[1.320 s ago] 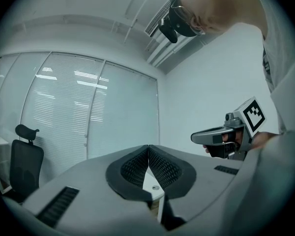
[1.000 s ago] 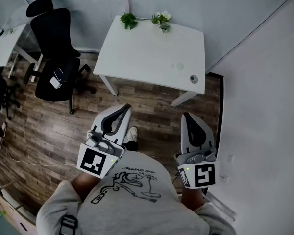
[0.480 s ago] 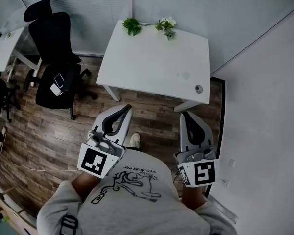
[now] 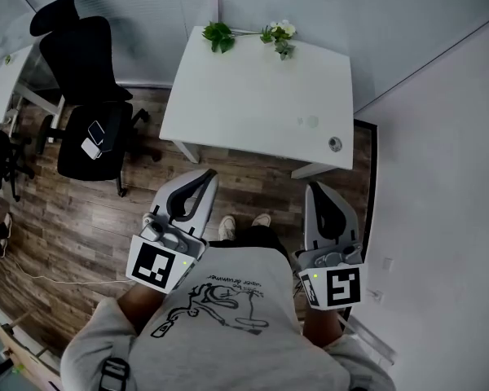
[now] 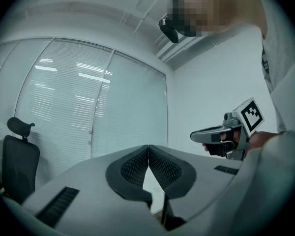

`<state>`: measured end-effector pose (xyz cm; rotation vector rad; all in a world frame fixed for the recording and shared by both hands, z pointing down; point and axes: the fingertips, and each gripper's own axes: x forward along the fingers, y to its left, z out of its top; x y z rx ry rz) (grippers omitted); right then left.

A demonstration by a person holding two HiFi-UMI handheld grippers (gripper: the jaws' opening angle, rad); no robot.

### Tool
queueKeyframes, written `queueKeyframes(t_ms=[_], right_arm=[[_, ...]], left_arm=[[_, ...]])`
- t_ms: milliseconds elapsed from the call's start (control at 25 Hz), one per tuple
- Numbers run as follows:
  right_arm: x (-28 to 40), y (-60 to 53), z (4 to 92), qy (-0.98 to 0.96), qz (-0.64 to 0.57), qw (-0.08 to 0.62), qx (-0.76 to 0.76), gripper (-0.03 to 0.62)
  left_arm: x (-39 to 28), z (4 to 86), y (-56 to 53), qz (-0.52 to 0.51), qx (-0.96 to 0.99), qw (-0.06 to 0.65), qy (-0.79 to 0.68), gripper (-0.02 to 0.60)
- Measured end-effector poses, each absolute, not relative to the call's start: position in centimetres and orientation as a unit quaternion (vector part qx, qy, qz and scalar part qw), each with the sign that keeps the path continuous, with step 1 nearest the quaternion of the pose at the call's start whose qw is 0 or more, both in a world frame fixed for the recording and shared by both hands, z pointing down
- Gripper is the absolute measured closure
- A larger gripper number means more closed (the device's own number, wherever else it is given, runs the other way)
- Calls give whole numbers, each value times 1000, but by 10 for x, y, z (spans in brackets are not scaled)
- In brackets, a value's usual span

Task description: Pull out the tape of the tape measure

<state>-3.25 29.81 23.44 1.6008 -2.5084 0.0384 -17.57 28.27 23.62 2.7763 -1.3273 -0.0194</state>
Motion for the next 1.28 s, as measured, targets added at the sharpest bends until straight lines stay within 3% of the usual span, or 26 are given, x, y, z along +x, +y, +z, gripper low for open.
queueKeyframes(t_ms=[1280], right_arm=[[69, 183, 223, -840, 2, 71, 539, 585]], left_arm=[[-72, 215, 166, -30, 898, 20, -439, 561]])
